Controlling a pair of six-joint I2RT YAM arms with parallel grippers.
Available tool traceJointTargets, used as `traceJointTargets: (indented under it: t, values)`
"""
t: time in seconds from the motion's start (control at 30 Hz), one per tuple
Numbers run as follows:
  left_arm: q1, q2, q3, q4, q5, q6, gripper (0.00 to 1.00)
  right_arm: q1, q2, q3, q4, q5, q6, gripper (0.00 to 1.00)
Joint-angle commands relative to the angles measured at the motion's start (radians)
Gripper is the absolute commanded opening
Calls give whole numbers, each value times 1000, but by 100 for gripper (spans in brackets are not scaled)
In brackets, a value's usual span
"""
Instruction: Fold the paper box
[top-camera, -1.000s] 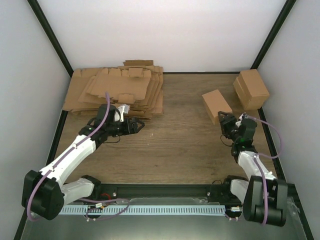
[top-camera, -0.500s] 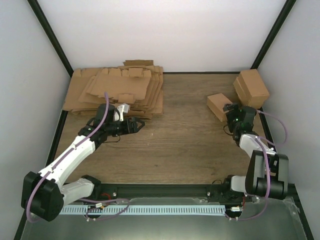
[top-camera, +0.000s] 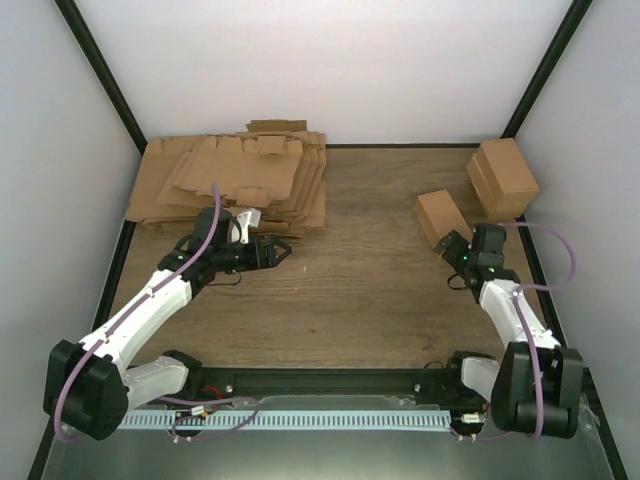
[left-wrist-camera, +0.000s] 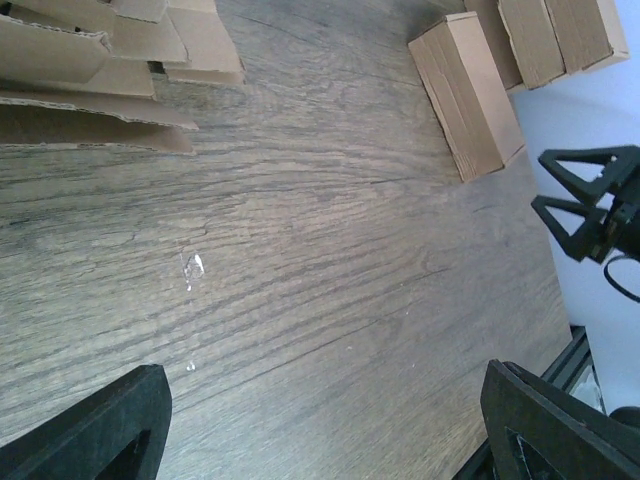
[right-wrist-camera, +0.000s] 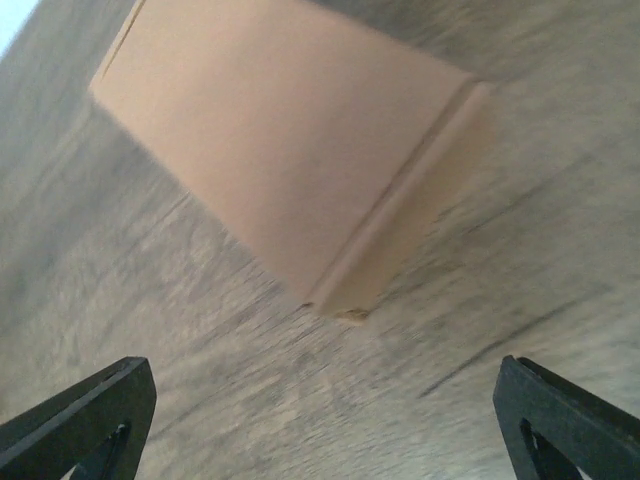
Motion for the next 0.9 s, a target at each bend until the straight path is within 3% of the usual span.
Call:
traceJointTargets:
  t: [0.0,0.13,0.3,0.53,0.87]
  values:
    - [-2,7,-3,3,39,34,88,119,117,145,-100,102,-233,96]
    - [-2,15,5,-1,57,48,88,130,231,182,-167,161,-156,96]
    - [-2,20,10,0,62,56,88,151,257,119,-67,145,-73,94]
    - [-2,33,6,22,75,48,88,177,376,171,2,207,65,91]
    - [-2,71,29,31,72,36,88,248,601,373,-32,366,258,92]
